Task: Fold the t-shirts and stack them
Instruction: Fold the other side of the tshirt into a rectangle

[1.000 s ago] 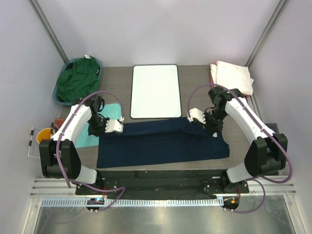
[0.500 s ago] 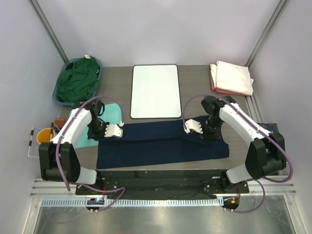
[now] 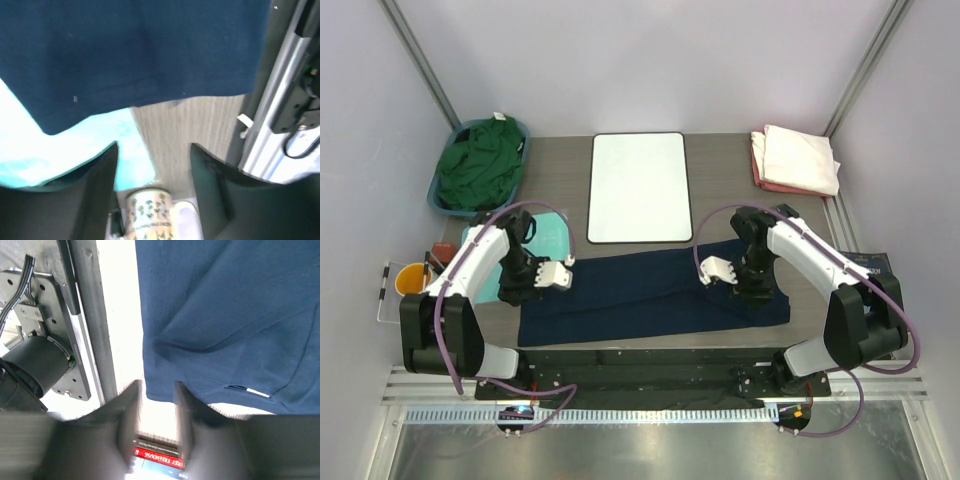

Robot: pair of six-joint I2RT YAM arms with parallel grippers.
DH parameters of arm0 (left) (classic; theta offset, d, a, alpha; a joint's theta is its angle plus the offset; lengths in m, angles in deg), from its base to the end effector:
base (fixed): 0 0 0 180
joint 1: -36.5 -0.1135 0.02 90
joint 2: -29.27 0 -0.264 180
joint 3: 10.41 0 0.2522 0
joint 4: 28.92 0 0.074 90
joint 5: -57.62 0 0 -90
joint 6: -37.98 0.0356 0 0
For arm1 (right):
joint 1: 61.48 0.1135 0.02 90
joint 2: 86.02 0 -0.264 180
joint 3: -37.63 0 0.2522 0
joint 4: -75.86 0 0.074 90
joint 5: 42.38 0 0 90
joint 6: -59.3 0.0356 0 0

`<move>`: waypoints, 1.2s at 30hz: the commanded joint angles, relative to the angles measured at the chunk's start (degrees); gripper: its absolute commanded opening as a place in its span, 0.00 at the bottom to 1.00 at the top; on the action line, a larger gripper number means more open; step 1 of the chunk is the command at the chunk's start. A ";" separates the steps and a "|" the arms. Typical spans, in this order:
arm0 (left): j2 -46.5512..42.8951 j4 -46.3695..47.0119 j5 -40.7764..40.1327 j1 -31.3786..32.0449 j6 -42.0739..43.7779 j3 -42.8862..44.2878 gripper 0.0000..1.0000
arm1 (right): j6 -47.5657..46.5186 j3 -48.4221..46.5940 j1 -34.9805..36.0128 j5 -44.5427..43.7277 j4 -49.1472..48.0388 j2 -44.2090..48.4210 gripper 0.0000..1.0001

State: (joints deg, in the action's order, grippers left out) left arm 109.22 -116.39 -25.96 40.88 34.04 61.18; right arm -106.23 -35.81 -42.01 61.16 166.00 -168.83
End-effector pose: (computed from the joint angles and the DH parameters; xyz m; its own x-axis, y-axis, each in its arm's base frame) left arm 0.2114 -0.0202 0.2280 -0.0037 0.9946 -0.1040 0.9940 -0.0077 -0.1090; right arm 0.2026 0.0805 0.2272 0.0461 -0.9822 -0.1823 -0.9722 -0.0860 0.2177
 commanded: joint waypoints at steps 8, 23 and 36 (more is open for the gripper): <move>3.99 5.46 -1.67 0.10 -7.21 8.79 0.68 | 7.30 -9.49 0.31 6.76 -4.81 1.33 0.74; 7.51 19.93 -2.20 2.82 -14.96 5.37 0.62 | 18.93 -15.38 0.57 4.22 -30.76 -15.36 0.06; 9.18 15.71 -0.88 2.91 -14.52 5.81 0.00 | 15.42 -15.03 1.89 6.93 -25.94 -17.22 0.03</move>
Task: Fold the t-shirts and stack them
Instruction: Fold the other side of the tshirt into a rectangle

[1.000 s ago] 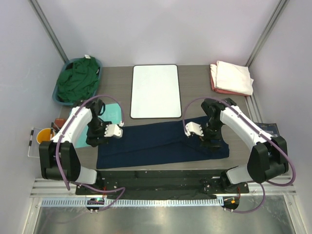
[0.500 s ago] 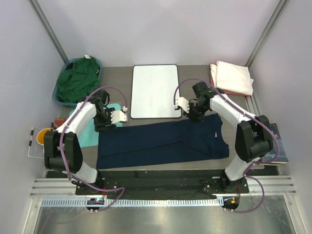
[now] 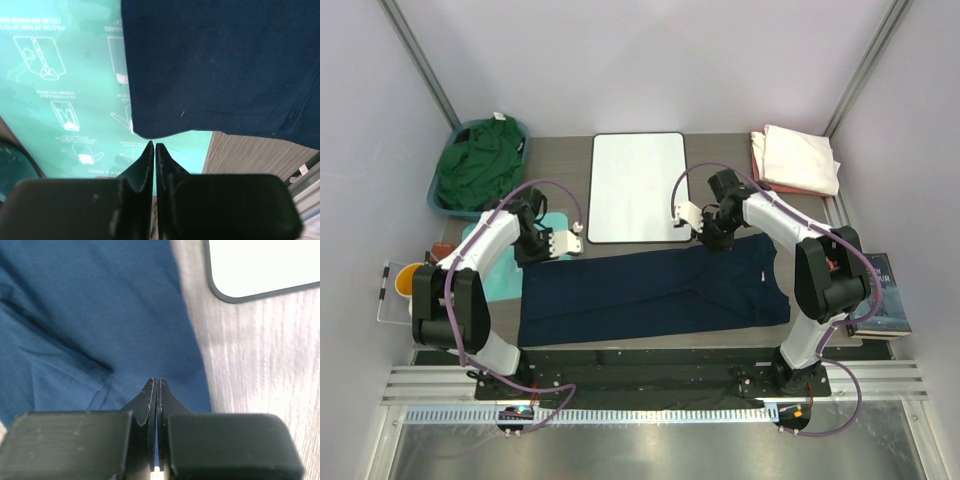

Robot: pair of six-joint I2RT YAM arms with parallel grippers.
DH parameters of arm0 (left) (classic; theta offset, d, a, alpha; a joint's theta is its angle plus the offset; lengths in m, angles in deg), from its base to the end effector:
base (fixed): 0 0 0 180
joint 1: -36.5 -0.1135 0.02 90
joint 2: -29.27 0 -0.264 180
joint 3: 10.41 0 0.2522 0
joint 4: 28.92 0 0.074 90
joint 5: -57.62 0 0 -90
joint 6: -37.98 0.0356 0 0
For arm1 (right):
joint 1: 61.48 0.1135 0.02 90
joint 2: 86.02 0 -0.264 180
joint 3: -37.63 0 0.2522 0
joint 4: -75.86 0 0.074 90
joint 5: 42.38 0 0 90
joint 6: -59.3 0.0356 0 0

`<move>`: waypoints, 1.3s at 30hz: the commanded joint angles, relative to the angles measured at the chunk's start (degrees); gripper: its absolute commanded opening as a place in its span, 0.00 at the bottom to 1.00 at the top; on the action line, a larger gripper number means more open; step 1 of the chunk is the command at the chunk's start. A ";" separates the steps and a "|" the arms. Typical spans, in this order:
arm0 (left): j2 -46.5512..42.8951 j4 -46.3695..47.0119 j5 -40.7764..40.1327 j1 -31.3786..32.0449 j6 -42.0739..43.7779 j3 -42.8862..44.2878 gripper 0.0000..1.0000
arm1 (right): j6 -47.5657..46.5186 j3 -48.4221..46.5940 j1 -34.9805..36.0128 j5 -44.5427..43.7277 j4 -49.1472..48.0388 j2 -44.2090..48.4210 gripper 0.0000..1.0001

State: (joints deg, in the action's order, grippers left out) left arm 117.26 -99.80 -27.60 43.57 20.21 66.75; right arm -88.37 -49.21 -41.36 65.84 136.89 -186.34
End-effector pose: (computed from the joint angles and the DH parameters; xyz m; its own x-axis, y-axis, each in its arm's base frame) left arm 0.2718 -0.0367 0.2216 -0.1716 0.9775 -0.1225 0.9762 0.1854 0.1121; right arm 0.3167 0.1279 0.2105 -0.1416 -0.9066 -0.3974 -0.9813 0.1815 -0.0645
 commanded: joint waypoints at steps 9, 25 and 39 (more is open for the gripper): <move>1.75 -1.15 1.64 0.49 -0.68 0.76 0.00 | -2.62 4.34 3.43 2.79 4.06 2.67 0.02; 2.19 -1.50 1.90 1.54 -0.16 0.23 0.00 | -10.36 -5.94 7.39 11.75 31.84 0.90 0.01; 0.17 2.01 2.17 2.95 -2.18 -0.64 0.00 | 9.15 1.10 7.22 -10.82 -2.77 6.89 0.01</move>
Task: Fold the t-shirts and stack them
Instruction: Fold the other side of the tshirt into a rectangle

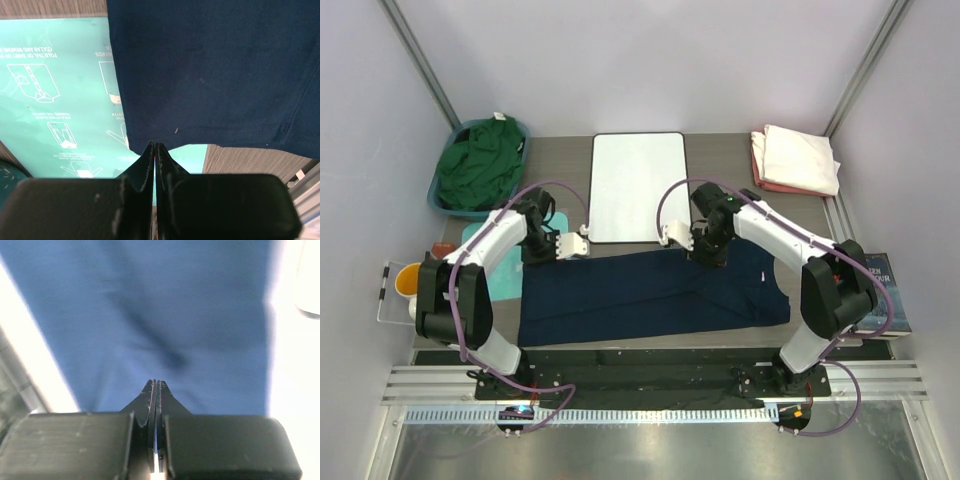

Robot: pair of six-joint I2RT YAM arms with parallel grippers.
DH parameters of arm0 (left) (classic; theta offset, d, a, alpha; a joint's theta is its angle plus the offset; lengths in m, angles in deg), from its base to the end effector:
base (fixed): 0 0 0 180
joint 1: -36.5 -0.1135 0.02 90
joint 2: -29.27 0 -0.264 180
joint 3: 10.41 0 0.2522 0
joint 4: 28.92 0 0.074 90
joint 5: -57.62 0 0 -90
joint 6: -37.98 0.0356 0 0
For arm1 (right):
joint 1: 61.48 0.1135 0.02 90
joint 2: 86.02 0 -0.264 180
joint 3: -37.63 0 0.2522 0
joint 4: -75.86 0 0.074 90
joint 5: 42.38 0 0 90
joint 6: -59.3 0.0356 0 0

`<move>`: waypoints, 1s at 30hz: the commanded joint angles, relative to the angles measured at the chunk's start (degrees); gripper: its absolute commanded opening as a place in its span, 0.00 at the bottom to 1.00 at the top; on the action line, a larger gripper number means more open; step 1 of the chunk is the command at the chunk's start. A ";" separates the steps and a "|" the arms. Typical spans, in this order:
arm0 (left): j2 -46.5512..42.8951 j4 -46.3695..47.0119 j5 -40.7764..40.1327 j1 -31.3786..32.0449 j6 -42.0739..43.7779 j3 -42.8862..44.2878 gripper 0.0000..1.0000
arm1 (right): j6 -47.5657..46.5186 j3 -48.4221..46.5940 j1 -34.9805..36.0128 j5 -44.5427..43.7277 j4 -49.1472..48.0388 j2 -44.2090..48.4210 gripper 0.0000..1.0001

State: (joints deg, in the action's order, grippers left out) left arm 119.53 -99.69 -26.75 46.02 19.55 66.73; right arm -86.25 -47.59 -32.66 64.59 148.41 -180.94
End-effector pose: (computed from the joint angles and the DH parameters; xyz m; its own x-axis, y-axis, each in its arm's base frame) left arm 0.2740 -0.0495 0.2114 -0.1441 0.9815 -0.1262 0.9856 0.1537 0.0701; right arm 0.2629 0.1565 0.2270 -0.0824 -0.9456 -0.3148 -0.9962 0.0694 0.0524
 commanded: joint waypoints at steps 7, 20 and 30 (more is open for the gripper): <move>-2.72 1.82 0.17 0.76 -2.31 -0.53 0.00 | 5.63 1.93 -3.59 -7.75 -16.33 -0.10 0.01; -2.98 -0.20 -0.97 0.94 -2.31 0.52 0.00 | 6.42 15.38 -3.68 -1.42 -18.18 4.74 0.01; -1.84 -1.61 -0.80 1.56 -2.31 1.93 0.00 | -3.15 11.00 -3.16 18.17 2.28 6.67 0.01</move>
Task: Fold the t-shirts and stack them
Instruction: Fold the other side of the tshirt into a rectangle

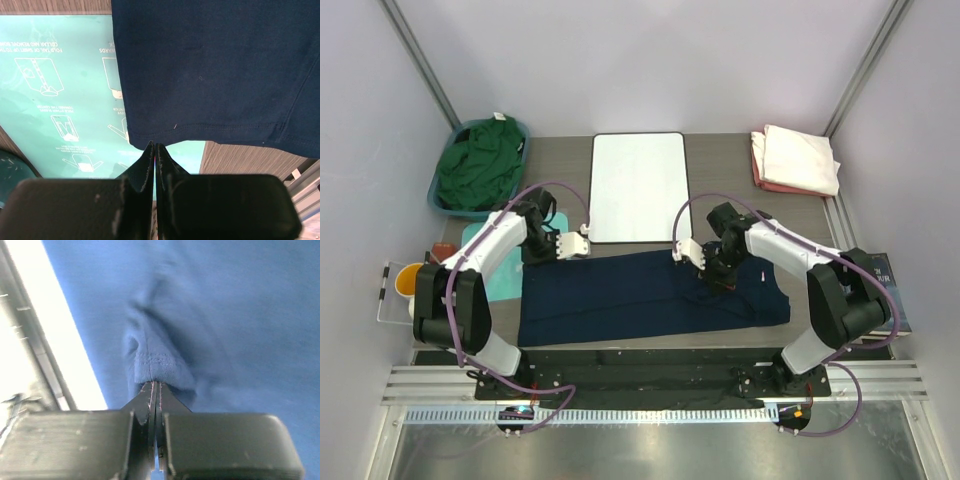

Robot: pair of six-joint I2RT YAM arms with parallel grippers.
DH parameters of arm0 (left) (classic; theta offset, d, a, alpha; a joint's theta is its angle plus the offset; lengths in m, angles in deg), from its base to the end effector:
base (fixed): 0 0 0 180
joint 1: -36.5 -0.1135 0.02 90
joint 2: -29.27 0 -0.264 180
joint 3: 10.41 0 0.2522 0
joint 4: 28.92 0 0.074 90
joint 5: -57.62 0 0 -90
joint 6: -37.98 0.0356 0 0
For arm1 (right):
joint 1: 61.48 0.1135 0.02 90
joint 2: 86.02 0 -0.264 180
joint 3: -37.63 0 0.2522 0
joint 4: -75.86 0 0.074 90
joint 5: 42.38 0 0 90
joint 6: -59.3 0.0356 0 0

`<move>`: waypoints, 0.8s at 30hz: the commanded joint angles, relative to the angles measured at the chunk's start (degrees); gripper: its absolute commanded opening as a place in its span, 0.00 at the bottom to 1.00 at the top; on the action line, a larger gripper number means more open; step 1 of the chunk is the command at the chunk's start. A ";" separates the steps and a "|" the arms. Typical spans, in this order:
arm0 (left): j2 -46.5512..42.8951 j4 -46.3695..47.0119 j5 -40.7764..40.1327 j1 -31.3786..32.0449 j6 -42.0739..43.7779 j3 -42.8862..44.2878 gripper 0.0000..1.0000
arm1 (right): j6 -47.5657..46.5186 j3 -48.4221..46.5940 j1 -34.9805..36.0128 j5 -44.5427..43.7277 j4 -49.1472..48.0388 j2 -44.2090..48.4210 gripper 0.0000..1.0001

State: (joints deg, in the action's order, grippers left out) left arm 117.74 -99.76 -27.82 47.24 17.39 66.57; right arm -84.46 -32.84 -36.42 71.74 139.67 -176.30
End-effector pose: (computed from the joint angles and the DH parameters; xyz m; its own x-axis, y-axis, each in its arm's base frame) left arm 0.2694 -0.0540 0.2187 -0.1588 0.9799 -0.1207 0.9805 0.1708 0.0972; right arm 0.2388 0.1277 0.1862 -0.1872 -0.9002 -0.3932 -0.9790 0.1379 0.1505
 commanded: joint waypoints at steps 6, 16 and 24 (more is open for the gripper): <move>1.18 -2.33 0.72 1.38 -0.24 2.78 0.00 | -10.93 -3.33 2.54 13.23 18.69 2.48 0.01; 3.03 -5.58 0.54 2.00 0.73 5.07 0.00 | -14.09 -2.17 4.38 13.15 21.94 6.96 0.02; 3.47 -5.85 0.10 2.97 0.55 6.30 0.00 | 2.69 -7.19 0.17 -0.03 -2.13 9.34 0.01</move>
State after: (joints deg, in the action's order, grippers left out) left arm 121.17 -104.24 -27.84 49.54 17.45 70.73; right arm -90.30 -37.80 -34.41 79.10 151.77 -168.59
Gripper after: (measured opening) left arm 0.003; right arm 0.020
